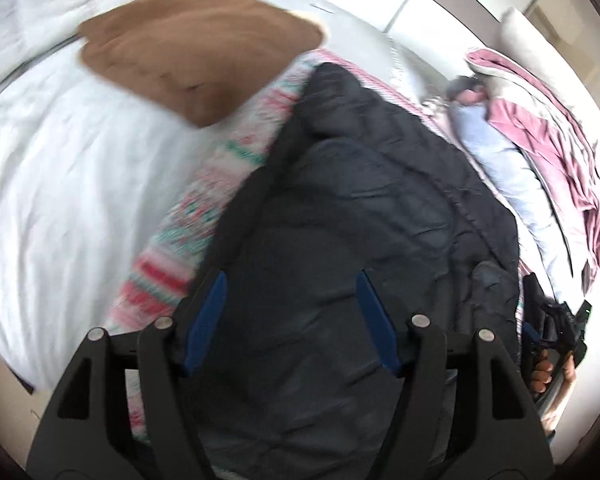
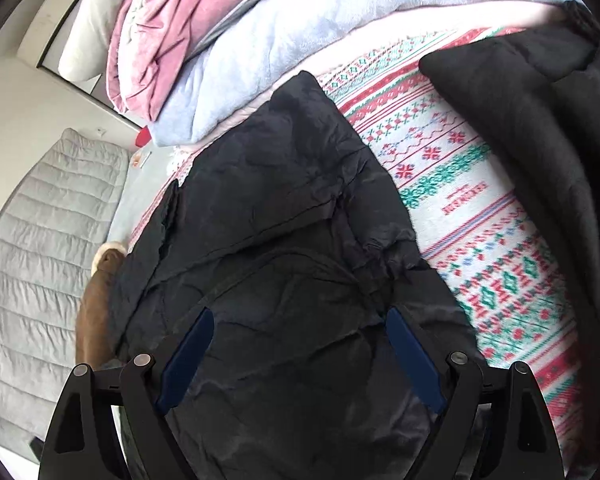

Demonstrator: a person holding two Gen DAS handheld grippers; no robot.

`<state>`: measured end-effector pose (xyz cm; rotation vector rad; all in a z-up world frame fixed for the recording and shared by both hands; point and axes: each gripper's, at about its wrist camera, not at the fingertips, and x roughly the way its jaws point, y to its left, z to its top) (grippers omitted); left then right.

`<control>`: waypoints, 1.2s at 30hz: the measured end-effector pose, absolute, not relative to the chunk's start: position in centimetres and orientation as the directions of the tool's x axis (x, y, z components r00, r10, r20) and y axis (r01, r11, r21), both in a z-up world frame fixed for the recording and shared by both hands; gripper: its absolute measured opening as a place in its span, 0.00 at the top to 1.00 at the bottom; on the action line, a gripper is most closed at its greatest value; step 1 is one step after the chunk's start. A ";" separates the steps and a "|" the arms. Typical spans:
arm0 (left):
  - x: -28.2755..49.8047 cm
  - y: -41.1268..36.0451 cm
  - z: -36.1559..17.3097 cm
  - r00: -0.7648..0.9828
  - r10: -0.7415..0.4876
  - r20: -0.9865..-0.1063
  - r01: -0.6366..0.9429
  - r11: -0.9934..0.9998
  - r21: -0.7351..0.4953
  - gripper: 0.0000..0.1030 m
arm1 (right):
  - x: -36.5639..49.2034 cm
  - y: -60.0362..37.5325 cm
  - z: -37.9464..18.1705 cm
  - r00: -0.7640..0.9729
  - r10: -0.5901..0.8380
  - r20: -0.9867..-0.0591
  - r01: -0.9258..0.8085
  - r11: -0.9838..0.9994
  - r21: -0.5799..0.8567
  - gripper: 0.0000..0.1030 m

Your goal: Fold large clothes

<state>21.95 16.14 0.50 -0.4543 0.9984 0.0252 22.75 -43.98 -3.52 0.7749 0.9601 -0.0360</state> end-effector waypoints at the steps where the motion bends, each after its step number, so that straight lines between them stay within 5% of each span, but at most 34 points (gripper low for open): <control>1: 21.4 16.6 -0.1 0.542 -0.181 -0.821 -0.235 0.905 -0.355 0.33 | 22.3 -44.1 -3.3 0.597 0.295 -0.746 0.351 0.740 0.574 0.13; 19: 15.3 20.9 -4.6 0.524 -0.296 -0.799 -0.208 0.865 -0.457 0.33 | 5.9 -41.7 -2.2 0.600 0.117 -0.792 0.111 0.968 0.227 0.13; 29: 12.9 20.5 -5.0 0.540 -0.310 -0.782 -0.156 0.876 -0.455 0.33 | 1.2 -41.9 -4.8 0.597 0.086 -0.798 0.244 0.928 0.283 0.15; 33: 12.7 20.2 -5.4 0.532 -0.317 -0.785 -0.147 0.879 -0.454 0.33 | 0.9 -42.6 -5.6 0.596 0.177 -0.783 0.246 0.888 0.388 0.41; 36: 12.8 20.1 -5.8 0.536 -0.342 -0.772 -0.147 0.863 -0.484 0.33 | 0.9 -42.6 -6.1 0.593 0.238 -0.769 0.244 0.857 0.454 0.48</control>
